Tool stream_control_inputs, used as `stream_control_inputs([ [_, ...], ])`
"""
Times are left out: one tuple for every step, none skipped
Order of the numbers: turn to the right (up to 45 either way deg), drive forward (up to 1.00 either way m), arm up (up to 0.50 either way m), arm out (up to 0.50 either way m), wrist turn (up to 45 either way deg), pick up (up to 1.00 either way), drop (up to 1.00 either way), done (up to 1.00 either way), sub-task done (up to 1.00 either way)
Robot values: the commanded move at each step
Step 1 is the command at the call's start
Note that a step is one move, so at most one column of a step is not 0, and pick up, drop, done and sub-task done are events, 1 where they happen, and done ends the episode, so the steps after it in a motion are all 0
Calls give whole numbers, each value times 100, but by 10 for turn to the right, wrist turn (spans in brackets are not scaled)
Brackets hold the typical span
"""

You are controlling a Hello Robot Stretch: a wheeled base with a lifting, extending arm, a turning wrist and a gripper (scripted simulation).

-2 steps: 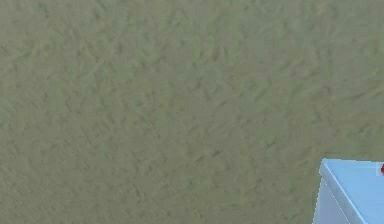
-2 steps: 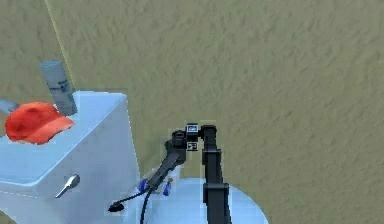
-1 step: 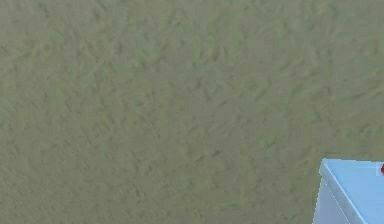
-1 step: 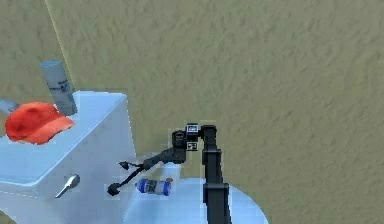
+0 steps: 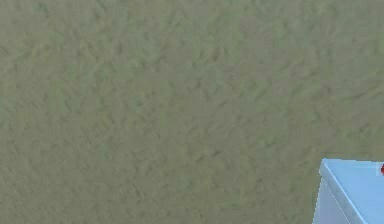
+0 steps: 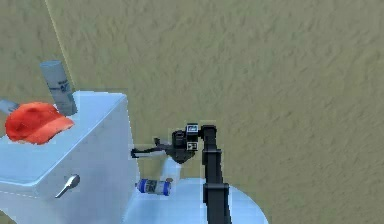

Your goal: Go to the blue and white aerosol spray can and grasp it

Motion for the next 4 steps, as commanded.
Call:
stream_control_inputs([
  [0,0,0,0,150,0,0,0,0],
  [0,0,-30,0,0,0,0,0,0],
  [0,0,0,0,0,100,0,0,0],
  [0,0,10,0,0,0,0,0,0],
])
